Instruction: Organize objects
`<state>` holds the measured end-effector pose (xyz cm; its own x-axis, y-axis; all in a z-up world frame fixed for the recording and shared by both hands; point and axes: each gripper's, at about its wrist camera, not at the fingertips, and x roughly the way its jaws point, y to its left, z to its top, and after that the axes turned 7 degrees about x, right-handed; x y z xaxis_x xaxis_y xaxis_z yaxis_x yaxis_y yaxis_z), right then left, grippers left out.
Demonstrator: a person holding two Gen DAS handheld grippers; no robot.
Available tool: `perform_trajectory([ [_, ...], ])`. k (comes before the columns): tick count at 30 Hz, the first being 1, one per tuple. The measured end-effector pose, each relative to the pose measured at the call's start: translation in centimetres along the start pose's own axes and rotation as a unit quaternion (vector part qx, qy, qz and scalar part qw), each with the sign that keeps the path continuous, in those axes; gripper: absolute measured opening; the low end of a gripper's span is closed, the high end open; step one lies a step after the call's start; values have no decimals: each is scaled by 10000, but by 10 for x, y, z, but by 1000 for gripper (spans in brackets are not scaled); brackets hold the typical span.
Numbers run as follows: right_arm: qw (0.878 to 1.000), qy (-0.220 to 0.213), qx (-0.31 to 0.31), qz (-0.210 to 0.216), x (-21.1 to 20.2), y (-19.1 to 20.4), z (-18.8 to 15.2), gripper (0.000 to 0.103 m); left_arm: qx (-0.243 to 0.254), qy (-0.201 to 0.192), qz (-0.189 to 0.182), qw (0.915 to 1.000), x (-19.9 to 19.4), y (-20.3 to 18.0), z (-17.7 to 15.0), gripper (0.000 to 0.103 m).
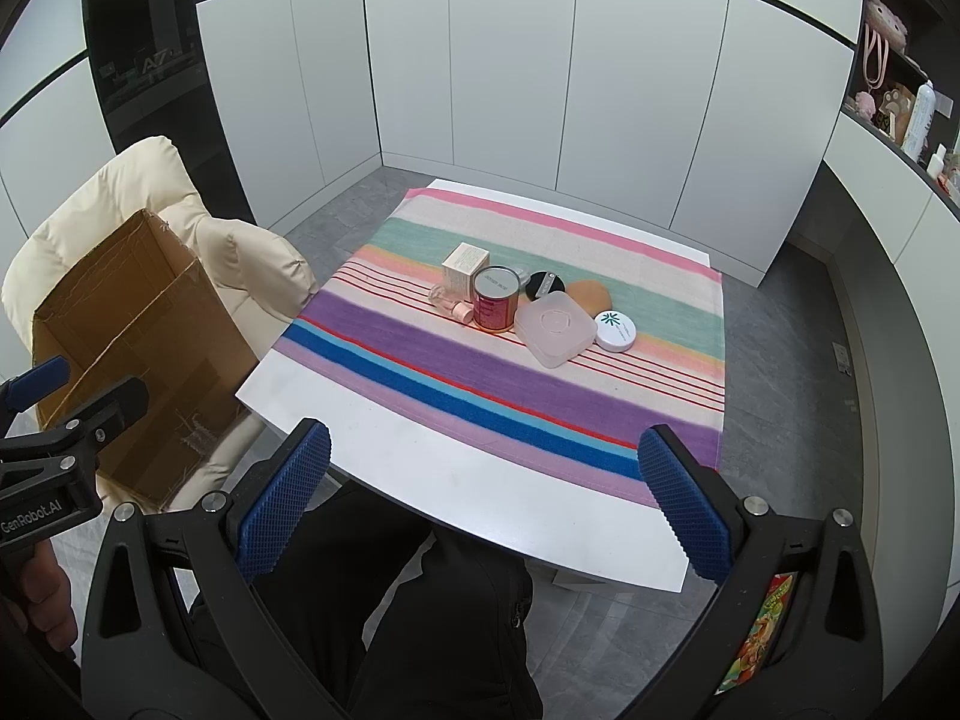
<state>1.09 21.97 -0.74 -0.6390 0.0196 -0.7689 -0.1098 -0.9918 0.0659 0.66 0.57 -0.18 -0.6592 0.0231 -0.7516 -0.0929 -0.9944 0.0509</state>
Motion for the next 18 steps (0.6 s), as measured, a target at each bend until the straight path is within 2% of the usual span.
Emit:
perform_trajectory([
  [18, 9999, -5, 92, -106, 1, -14, -1, 103, 115, -17, -181, 9998, 9, -15, 3, 103],
])
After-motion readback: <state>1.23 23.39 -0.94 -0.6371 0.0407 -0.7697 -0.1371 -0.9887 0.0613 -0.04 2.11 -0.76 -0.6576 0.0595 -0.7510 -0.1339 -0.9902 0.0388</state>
